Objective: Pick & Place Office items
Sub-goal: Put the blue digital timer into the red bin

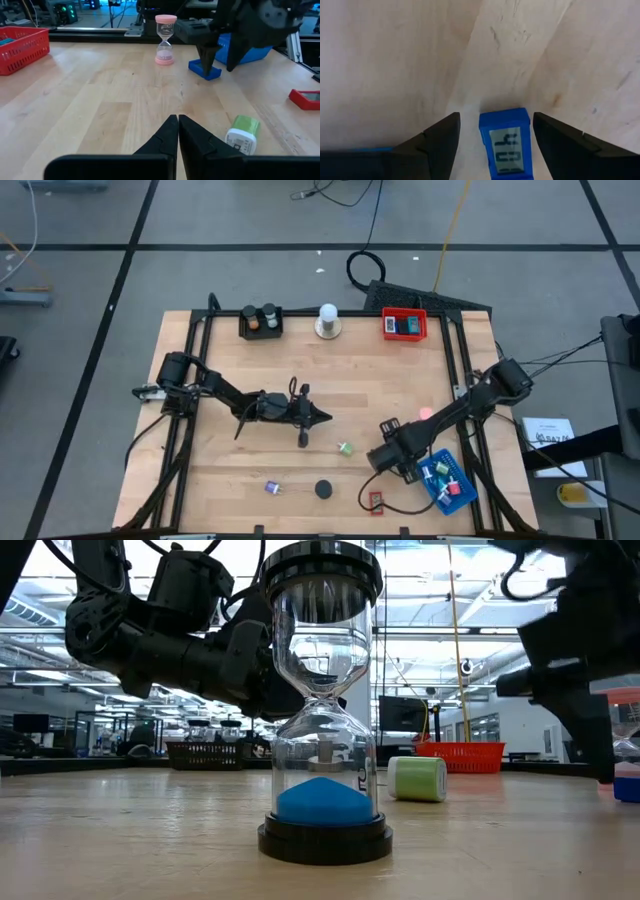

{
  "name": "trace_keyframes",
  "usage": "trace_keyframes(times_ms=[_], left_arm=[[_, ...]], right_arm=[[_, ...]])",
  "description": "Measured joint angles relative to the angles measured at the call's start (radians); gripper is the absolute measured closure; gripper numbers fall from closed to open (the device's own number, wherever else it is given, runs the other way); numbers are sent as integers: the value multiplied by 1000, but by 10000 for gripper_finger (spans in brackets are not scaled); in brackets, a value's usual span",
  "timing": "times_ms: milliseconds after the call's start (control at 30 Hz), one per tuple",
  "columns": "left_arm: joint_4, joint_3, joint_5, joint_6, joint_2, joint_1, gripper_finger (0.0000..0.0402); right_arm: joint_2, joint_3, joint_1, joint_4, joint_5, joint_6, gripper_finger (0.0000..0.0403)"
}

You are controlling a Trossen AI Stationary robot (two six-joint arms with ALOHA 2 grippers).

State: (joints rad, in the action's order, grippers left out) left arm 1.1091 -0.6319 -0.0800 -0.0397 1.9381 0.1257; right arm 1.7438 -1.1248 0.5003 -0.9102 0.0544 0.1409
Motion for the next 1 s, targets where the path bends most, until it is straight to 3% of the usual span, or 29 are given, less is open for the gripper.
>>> trace_keyframes(times_ms=[233, 500, 700, 767, 900, 1000], left_arm=[[0, 0, 0, -3, 0, 0, 391], [0, 0, -3, -22, 0, 0, 392], [16, 33, -78, -21, -14, -1, 390], [54, 79, -96, -22, -43, -2, 390], [244, 202, -104, -33, -110, -8, 397], [367, 265, -77, -83, -160, -20, 381]], right_arm=[[41, 0, 0, -12, -1, -22, 181], [35, 0, -16, -27, -1, 6, 255], [-25, -23, -55, -26, -10, 10, 256], [-73, -30, -80, -3, -71, 21, 251], [-210, 10, -141, 158, -246, 4, 247], [-319, 114, -212, 467, -316, -69, 252]])
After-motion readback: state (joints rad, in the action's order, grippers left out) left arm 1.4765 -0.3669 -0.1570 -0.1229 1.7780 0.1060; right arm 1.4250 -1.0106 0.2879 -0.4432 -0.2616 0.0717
